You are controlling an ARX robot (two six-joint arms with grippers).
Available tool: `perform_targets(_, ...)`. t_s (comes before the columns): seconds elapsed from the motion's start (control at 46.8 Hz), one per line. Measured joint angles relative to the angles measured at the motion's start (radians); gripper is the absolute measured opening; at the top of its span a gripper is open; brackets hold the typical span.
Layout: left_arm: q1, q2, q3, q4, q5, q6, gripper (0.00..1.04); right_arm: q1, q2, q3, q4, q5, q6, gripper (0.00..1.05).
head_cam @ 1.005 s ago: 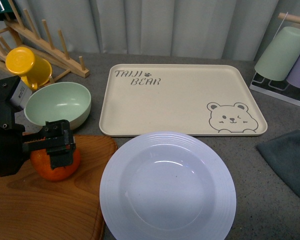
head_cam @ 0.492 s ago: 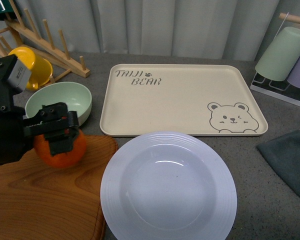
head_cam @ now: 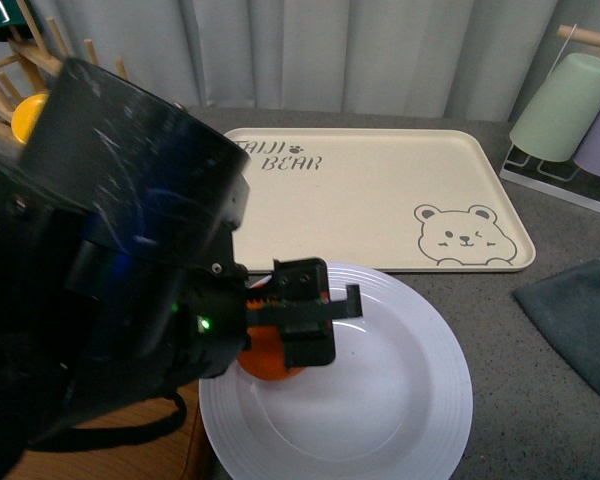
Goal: Place orange and plate with both arms
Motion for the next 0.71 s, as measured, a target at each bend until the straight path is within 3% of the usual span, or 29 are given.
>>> perform_targets(0.171, -0.048, 0.060, 0.013, 0.002, 0.000, -0.033, 0.66, 0.000, 0.000, 0.000, 0.000, 0.000, 0.000, 0.96)
perform_targets(0.535, -0.057, 0.093, 0.024, 0.019, 0.000, -0.068, 0.67, 0.000, 0.000, 0.000, 0.000, 0.000, 0.000, 0.96)
perform_targets(0.556, -0.055, 0.093, 0.024, 0.019, 0.005, -0.073, 0.74, 0.000, 0.000, 0.000, 0.000, 0.000, 0.000, 0.96)
perform_targets(0.706, -0.047, 0.088, 0.024, 0.021, 0.008, -0.074, 0.93, 0.000, 0.000, 0.000, 0.000, 0.000, 0.000, 0.96)
